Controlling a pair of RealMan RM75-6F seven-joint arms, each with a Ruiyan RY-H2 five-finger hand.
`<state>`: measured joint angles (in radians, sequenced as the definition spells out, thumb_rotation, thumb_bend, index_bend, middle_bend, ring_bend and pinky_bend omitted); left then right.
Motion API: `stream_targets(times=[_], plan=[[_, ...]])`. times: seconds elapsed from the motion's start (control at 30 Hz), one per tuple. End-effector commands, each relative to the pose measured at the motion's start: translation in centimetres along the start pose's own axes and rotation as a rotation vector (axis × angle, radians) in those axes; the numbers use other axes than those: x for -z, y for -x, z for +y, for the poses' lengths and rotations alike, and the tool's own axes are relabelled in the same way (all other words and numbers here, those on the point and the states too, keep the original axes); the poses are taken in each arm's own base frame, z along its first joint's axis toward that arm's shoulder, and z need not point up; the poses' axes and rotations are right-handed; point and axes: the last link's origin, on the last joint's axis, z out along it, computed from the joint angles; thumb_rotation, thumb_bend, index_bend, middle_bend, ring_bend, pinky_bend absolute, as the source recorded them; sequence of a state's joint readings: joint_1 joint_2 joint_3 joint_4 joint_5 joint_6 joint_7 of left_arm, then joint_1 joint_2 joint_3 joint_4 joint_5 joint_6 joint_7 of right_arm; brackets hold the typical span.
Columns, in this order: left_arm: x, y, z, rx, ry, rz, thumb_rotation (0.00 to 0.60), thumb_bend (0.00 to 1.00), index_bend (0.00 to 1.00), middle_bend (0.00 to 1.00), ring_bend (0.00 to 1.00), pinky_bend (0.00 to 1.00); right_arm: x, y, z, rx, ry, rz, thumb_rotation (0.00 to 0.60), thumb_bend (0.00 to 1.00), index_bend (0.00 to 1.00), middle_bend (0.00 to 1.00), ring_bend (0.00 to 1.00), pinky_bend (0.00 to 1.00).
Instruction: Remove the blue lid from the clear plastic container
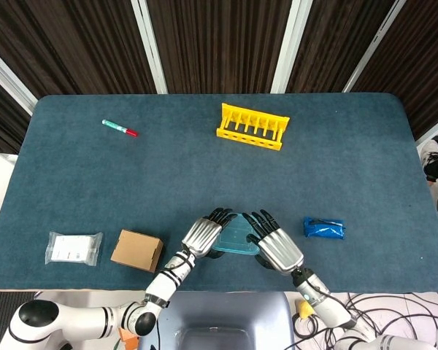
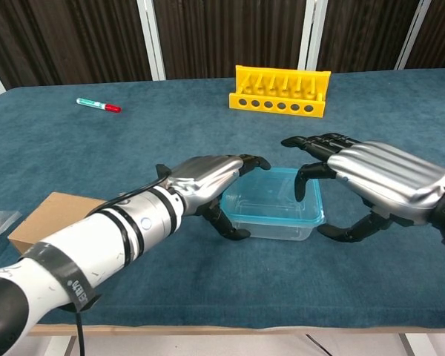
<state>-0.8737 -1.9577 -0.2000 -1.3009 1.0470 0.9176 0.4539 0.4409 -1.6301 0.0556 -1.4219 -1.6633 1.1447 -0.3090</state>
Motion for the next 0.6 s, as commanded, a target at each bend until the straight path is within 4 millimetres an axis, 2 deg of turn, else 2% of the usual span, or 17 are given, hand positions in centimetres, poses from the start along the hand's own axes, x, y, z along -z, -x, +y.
stream_targets(times=[0.03,0.6], plan=[[0.01,-0.06,-0.03,-0.001,0.0,0.001,0.6,0.26,0.43,0.56,0.41,0.47,-0.18,0.17,-0.29,-0.009,0.001,-0.006,0.6,0.23,0.43,0.0,0.0,0.0],[0.26,-0.16,-0.03,-0.009,0.005,-0.006,0.6,0.26,0.44,0.57,0.42,0.48,-0.83,-0.04,-0.99,-0.038,0.017,-0.002,0.6,0.23,0.47,0.0,0.0,0.0]])
